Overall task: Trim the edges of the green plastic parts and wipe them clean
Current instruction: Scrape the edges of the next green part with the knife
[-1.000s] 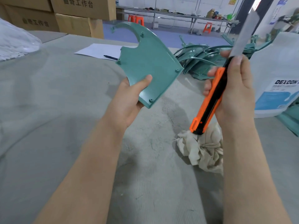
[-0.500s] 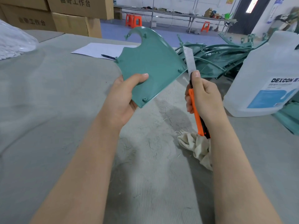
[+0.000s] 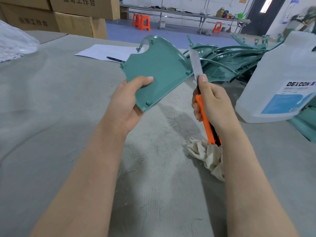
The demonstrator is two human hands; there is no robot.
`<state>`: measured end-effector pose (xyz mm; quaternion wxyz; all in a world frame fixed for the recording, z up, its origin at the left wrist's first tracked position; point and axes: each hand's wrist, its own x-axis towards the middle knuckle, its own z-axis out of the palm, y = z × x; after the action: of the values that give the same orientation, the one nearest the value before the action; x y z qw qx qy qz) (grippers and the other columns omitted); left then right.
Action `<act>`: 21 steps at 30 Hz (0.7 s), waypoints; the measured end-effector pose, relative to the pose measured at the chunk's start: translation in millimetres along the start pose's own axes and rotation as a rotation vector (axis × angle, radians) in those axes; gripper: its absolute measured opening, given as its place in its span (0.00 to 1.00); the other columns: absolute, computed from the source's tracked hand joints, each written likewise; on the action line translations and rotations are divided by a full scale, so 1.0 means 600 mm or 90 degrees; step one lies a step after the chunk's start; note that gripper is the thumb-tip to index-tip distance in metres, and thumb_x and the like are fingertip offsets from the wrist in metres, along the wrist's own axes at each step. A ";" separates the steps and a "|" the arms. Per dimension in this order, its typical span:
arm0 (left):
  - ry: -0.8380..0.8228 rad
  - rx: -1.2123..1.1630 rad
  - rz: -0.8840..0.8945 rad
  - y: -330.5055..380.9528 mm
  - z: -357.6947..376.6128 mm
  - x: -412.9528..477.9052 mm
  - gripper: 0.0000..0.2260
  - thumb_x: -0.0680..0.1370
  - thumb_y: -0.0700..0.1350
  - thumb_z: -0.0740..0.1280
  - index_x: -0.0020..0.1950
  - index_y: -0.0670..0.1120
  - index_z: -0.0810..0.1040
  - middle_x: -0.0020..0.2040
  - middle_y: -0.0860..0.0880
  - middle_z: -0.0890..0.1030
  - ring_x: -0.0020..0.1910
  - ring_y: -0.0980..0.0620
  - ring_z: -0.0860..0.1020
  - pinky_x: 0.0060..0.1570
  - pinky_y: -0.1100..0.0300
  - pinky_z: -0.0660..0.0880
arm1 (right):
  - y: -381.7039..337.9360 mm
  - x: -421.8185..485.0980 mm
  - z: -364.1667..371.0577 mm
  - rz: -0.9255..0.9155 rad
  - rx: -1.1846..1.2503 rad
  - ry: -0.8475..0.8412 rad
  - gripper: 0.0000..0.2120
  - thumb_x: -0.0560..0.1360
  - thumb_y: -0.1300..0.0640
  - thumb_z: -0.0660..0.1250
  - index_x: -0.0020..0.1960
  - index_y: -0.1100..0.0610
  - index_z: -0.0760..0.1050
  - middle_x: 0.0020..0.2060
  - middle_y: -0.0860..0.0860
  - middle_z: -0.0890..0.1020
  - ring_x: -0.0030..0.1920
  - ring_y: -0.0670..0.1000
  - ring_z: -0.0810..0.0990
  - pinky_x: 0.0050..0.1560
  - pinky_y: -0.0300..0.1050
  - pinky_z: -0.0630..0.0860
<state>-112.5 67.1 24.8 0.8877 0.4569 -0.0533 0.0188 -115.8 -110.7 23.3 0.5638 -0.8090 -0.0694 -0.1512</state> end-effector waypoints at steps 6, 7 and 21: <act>0.027 -0.009 -0.009 -0.002 -0.001 0.000 0.06 0.77 0.35 0.64 0.49 0.44 0.79 0.41 0.49 0.85 0.38 0.54 0.83 0.37 0.62 0.80 | -0.008 -0.009 0.019 -0.011 -0.019 -0.089 0.24 0.83 0.45 0.55 0.34 0.60 0.67 0.26 0.54 0.70 0.24 0.48 0.68 0.26 0.39 0.68; 0.029 -0.015 -0.011 -0.002 -0.001 0.000 0.06 0.77 0.35 0.64 0.48 0.44 0.79 0.40 0.49 0.85 0.38 0.54 0.83 0.36 0.62 0.79 | -0.008 -0.010 0.021 -0.013 -0.026 -0.099 0.24 0.83 0.46 0.55 0.34 0.60 0.67 0.26 0.54 0.70 0.24 0.48 0.68 0.25 0.38 0.68; 0.017 -0.118 -0.128 0.005 -0.002 0.000 0.12 0.77 0.36 0.64 0.60 0.39 0.77 0.52 0.42 0.83 0.56 0.42 0.81 0.31 0.65 0.78 | -0.004 -0.002 0.011 -0.028 0.027 0.114 0.24 0.83 0.46 0.54 0.33 0.58 0.66 0.26 0.54 0.71 0.24 0.49 0.69 0.26 0.41 0.68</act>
<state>-112.9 70.0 26.4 0.9242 0.3755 0.0033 -0.0687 -116.7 -103.7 22.9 0.5809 -0.7786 -0.0398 -0.2339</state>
